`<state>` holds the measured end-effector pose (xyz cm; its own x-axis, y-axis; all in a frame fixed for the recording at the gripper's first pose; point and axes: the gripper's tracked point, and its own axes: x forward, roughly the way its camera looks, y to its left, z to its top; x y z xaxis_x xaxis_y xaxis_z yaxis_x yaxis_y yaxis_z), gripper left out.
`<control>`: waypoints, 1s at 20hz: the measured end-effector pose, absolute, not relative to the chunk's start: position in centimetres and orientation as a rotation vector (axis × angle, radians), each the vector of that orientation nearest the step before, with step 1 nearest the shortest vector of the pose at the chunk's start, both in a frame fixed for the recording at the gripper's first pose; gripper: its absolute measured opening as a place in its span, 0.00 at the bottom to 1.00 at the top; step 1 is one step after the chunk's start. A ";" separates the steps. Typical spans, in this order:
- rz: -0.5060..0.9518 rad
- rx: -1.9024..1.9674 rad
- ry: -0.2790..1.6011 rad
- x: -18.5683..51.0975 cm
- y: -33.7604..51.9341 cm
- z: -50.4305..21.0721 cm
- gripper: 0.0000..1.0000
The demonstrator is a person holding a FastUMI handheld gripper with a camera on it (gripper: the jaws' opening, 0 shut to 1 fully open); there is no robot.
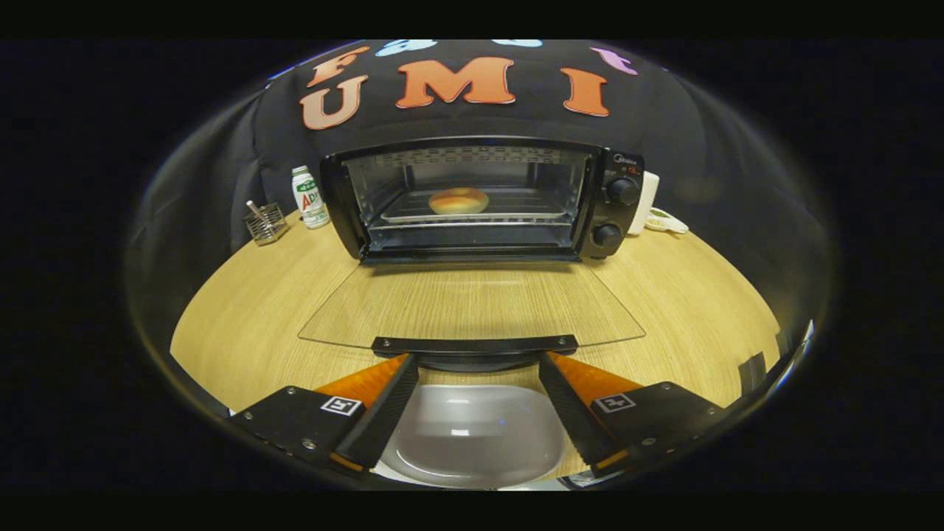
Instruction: Open the toaster oven, put the food inside, and close the toaster oven door.
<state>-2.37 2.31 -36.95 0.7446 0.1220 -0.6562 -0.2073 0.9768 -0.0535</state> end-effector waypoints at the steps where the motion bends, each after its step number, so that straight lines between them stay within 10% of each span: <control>1: 0.181 -0.124 0.703 -2.5 2.2 -36.6 0.98; 20: 0.194 -0.068 0.509 8.4 5.3 -24.9 1.00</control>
<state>8.39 5.27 -24.86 0.8553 0.1677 -0.4903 -0.2014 0.9794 -0.0164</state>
